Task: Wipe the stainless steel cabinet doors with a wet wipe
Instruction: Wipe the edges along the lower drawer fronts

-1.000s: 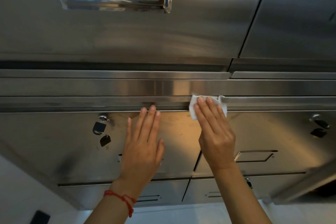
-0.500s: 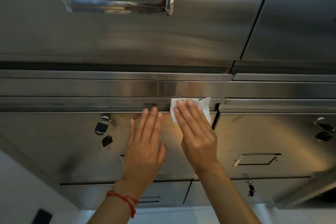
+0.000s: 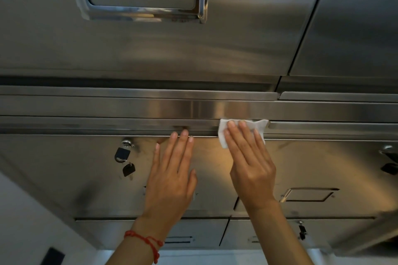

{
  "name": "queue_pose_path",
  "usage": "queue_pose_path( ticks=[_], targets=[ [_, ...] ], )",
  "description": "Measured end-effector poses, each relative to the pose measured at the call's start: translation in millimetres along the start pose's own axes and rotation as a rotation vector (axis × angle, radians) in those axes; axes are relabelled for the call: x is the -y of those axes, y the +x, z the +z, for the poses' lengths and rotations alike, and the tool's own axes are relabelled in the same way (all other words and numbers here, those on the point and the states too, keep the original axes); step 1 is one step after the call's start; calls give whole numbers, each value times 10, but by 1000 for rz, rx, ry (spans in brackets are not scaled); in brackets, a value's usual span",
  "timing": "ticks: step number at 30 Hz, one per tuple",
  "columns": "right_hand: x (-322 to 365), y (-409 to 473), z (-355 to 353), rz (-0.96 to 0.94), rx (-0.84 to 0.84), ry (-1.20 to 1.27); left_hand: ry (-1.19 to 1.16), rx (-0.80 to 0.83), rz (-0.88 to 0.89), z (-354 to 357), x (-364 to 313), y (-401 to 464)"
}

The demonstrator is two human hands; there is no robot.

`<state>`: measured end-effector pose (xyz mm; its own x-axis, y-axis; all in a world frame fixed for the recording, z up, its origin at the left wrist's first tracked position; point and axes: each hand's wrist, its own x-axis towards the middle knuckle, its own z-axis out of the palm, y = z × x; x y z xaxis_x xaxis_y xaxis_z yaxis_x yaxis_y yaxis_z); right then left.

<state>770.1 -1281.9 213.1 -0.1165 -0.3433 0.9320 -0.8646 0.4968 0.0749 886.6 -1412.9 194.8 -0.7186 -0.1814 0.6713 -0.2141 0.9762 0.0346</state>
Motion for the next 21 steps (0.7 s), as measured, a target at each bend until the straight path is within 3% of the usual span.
queue_pose_path(
  ticks=[21],
  targets=[
    [310, 54, 194, 35, -47, 5, 59, -31, 66, -58, 97, 5]
  ],
)
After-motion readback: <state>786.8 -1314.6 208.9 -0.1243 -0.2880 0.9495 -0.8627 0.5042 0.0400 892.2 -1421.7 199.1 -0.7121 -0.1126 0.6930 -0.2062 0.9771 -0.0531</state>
